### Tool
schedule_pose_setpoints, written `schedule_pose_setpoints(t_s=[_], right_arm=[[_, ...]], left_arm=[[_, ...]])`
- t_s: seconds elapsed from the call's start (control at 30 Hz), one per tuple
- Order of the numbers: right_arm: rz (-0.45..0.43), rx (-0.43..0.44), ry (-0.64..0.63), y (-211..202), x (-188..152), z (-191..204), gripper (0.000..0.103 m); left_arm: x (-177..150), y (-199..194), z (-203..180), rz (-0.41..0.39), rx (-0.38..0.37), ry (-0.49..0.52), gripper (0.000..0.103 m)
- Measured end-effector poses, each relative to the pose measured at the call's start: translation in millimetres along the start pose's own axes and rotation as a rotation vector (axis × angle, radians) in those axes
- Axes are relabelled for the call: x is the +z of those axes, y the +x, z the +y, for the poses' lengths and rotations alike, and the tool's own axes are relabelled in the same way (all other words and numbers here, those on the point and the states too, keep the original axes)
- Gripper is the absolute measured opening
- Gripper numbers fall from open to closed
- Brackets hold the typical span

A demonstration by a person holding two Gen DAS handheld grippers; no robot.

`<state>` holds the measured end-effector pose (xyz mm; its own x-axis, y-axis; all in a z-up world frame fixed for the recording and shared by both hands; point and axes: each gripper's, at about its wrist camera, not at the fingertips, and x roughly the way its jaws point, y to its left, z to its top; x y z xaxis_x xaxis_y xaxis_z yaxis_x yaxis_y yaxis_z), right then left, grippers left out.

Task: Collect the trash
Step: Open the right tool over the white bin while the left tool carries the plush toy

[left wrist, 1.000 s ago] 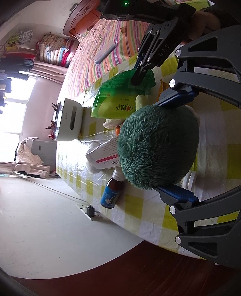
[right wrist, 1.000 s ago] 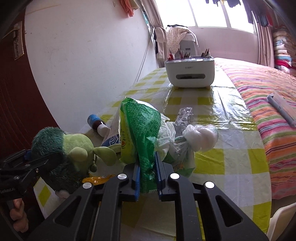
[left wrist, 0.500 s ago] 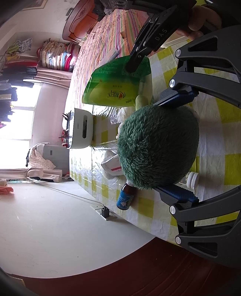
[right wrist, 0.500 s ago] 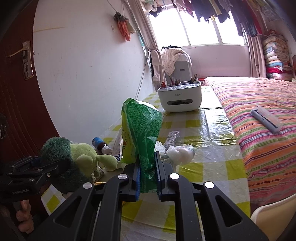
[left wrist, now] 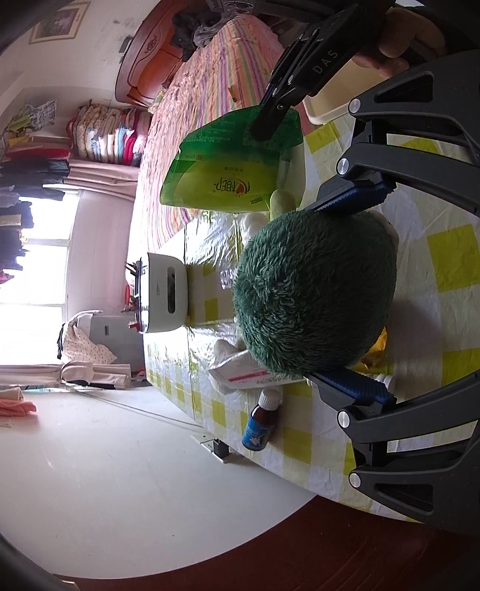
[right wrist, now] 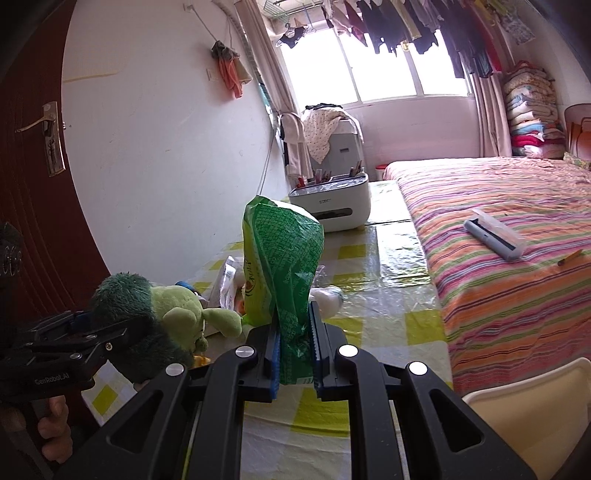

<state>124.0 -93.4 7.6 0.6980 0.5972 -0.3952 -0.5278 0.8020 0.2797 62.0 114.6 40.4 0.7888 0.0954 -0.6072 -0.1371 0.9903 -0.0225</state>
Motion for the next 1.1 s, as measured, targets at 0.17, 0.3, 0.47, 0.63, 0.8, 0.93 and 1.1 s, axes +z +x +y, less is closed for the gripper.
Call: schedule_pose_setpoints(t_s=[0.17,0.3,0.47,0.63,0.8,0.93,1.1], right_arm=[[-0.007,-0.031,0.011,-16,-2,-10,0.013],[-0.014,-0.052,0.031,-29,-6,-20,0.013],[-0.028,-0.092,0.037,-44,-12,-27,0.013],[-0.036,-0.120,0.055,-56,-19,-37,0.013],[-0.044,-0.150,0.071,-67,-25,-46,0.013],[-0.058,-0.175,0.080,-76,-28,-53,0.013],[-0.060,-0.202,0.113,-86,-35,-64,0.013]], left_arm=[[-1,0,-15,0.001,-0.027,0.015,0.070],[-3,3,-25,0.009,-0.050,0.031,0.070],[-6,3,-41,0.014,-0.078,0.060,0.070],[-8,4,-56,0.021,-0.102,0.084,0.071],[-10,6,-69,0.030,-0.121,0.102,0.071],[-13,6,-81,0.034,-0.140,0.122,0.071],[-15,6,-95,0.036,-0.165,0.144,0.071]])
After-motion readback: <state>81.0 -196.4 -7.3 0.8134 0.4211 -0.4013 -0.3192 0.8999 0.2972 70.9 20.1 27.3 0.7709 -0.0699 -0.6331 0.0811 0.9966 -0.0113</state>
